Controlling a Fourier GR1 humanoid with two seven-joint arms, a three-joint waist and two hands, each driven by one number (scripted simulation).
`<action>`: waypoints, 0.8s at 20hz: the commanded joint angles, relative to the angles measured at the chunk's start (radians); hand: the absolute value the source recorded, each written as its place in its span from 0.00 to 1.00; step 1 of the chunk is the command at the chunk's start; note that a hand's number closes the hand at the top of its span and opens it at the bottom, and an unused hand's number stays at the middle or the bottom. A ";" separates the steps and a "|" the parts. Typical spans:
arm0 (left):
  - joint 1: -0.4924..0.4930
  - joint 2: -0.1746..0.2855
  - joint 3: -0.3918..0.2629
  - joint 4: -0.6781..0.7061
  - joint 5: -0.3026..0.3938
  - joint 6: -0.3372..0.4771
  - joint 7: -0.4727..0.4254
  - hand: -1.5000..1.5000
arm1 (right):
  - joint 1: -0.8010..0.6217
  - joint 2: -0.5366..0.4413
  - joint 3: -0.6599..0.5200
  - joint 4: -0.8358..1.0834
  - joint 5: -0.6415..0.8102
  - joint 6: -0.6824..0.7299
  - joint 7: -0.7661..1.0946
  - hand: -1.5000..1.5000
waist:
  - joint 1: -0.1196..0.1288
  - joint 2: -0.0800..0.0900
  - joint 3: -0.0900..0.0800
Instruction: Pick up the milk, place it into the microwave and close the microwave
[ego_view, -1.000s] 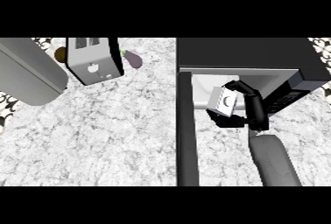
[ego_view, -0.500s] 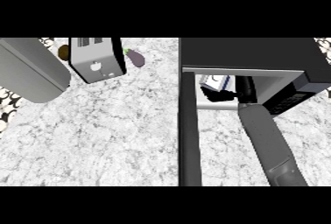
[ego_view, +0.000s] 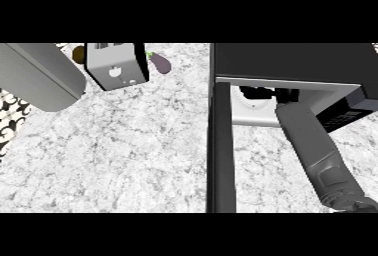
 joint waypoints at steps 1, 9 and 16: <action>-0.031 -0.019 -0.036 0.006 -0.050 0.012 0.010 0.00 | -0.070 -0.062 -0.002 0.066 0.047 -0.111 -0.012 1.00 | 0.015 0.013 -0.001; -0.060 0.012 -0.031 0.050 -0.046 -0.023 -0.008 0.00 | -0.079 -0.114 0.015 0.172 0.107 -0.240 -0.057 1.00 | 0.044 0.028 0.000; -0.067 0.011 -0.027 0.043 -0.081 -0.019 -0.014 0.00 | -0.059 -0.210 0.021 0.322 0.161 -0.450 0.194 0.00 | 0.057 0.040 -0.004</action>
